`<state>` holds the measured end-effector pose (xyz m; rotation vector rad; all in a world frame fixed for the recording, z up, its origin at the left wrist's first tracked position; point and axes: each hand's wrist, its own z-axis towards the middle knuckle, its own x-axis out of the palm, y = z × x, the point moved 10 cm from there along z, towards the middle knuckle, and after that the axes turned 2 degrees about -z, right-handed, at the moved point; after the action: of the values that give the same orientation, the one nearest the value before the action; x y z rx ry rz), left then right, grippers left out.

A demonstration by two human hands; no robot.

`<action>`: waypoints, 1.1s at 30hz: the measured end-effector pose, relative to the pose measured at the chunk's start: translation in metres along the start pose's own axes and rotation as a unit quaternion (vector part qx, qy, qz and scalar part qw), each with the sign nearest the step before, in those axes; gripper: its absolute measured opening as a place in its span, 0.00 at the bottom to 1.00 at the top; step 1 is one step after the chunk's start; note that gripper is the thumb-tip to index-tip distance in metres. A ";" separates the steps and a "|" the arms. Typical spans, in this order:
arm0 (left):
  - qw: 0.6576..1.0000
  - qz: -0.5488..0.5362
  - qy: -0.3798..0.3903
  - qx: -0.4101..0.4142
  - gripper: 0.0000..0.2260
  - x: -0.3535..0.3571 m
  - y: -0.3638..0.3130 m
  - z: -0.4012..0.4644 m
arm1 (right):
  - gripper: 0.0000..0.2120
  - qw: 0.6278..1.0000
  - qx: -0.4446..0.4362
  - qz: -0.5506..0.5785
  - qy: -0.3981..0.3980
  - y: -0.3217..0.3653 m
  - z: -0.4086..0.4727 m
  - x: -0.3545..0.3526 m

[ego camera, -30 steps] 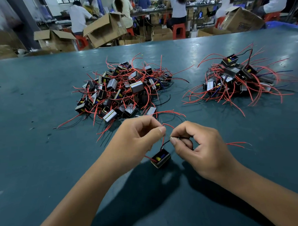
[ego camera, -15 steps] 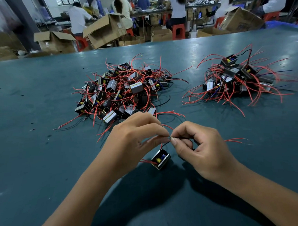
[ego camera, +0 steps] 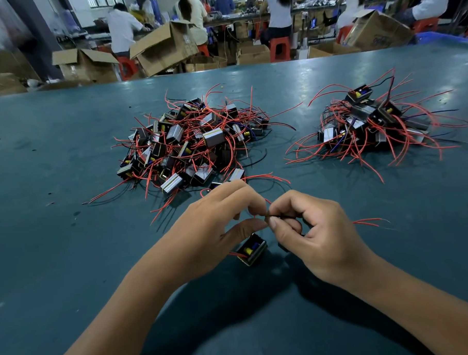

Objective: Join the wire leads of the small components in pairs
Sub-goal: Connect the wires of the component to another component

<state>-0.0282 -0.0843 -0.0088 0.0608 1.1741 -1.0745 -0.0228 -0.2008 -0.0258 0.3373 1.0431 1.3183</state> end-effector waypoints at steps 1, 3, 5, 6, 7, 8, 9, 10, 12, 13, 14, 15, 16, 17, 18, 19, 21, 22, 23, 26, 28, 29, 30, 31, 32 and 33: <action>1.000 0.000 -0.005 0.002 0.06 -0.001 -0.001 0.001 | 0.05 1.000 0.002 0.004 0.001 -0.001 0.000 0.000; 1.000 0.009 -0.018 0.010 0.06 -0.004 -0.002 0.001 | 0.05 1.000 0.003 0.005 0.006 0.000 0.000 0.002; 0.999 0.023 -0.021 0.019 0.07 -0.005 -0.005 0.001 | 0.04 1.000 0.001 0.002 0.011 0.001 0.000 0.003; 0.999 0.031 -0.021 0.023 0.08 -0.004 -0.007 0.000 | 0.04 1.000 -0.001 -0.001 0.011 0.001 -0.001 0.003; 0.999 0.038 -0.020 0.027 0.08 -0.004 -0.008 0.000 | 0.04 1.000 -0.002 -0.003 0.010 0.002 -0.001 0.003; 0.998 0.044 -0.020 0.030 0.09 -0.004 -0.009 0.000 | 0.03 1.000 0.000 -0.001 0.010 0.001 0.000 0.002; 0.998 0.047 -0.021 0.032 0.09 -0.005 -0.010 0.000 | 0.03 1.000 0.002 0.001 0.009 0.001 0.000 0.002; 0.998 0.050 -0.023 0.033 0.09 -0.005 -0.011 0.000 | 0.03 1.000 0.005 0.004 0.009 0.000 0.000 0.001; 0.997 0.056 -0.026 0.035 0.09 -0.006 -0.013 0.001 | 0.03 1.000 0.008 0.007 0.010 -0.001 0.000 0.002; 0.997 0.057 -0.025 0.037 0.08 -0.007 -0.015 0.001 | 0.02 1.000 0.009 0.008 0.012 -0.001 0.000 0.002; 0.997 0.056 -0.022 0.039 0.06 -0.006 -0.016 0.002 | 0.02 1.000 0.009 0.008 0.014 -0.002 0.000 0.002; 0.997 0.057 -0.017 0.040 0.05 -0.006 -0.018 0.002 | 0.02 1.000 0.009 0.008 0.016 -0.002 0.000 0.003; 0.997 0.059 -0.012 0.039 0.04 -0.006 -0.019 0.002 | 0.02 1.000 0.009 0.008 0.017 -0.002 -0.001 0.003; 0.998 0.061 -0.009 0.035 0.04 -0.005 -0.019 0.002 | 0.02 1.000 0.008 0.007 0.016 -0.002 -0.001 0.003; 0.998 0.060 -0.006 0.028 0.06 -0.004 -0.019 0.002 | 0.03 1.000 0.005 0.003 0.014 -0.001 -0.001 0.002; 0.998 0.058 -0.003 0.017 0.08 -0.002 -0.017 0.002 | 0.03 1.000 0.003 -0.002 0.012 -0.001 -0.001 0.002; 0.999 0.052 0.005 -0.006 0.11 0.001 -0.014 0.000 | 0.04 1.000 -0.002 -0.012 0.011 0.001 -0.002 0.001; 0.999 0.047 0.009 -0.014 0.11 0.002 -0.012 0.000 | 0.04 1.000 -0.006 -0.017 0.011 0.002 -0.002 0.001; 0.999 0.041 0.012 -0.022 0.10 0.004 -0.011 0.000 | 0.03 1.000 -0.010 -0.023 0.013 0.003 -0.002 0.001; 0.998 0.006 0.027 -0.064 0.08 0.007 -0.001 -0.002 | 0.02 0.999 -0.021 -0.042 0.018 0.006 -0.002 0.003; 0.994 -0.040 0.040 -0.095 0.09 0.010 0.004 -0.003 | 0.01 0.998 -0.025 -0.054 0.021 0.007 -0.003 0.003; 0.991 -0.068 0.047 -0.108 0.09 0.012 0.006 -0.004 | 0.01 0.998 -0.030 -0.060 0.021 0.008 -0.003 0.003; 0.987 -0.095 0.052 -0.119 0.09 0.014 0.007 -0.005 | 0.01 0.997 -0.034 -0.066 0.021 0.009 -0.003 0.004; 0.983 -0.120 0.055 -0.129 0.09 0.015 0.008 -0.005 | 0.01 0.997 -0.038 -0.070 0.021 0.010 -0.003 0.004; 0.979 -0.140 0.055 -0.139 0.10 0.016 0.009 -0.005 | 0.01 0.996 -0.040 -0.073 0.020 0.011 -0.003 0.004; 0.975 -0.156 0.055 -0.147 0.10 0.017 0.010 -0.005 | 0.02 0.996 -0.041 -0.074 0.017 0.012 -0.003 0.004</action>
<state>-0.0253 -0.0872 -0.0282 -0.3078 1.4656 -1.1688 -0.0327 -0.1949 -0.0205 0.1725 1.0207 1.2323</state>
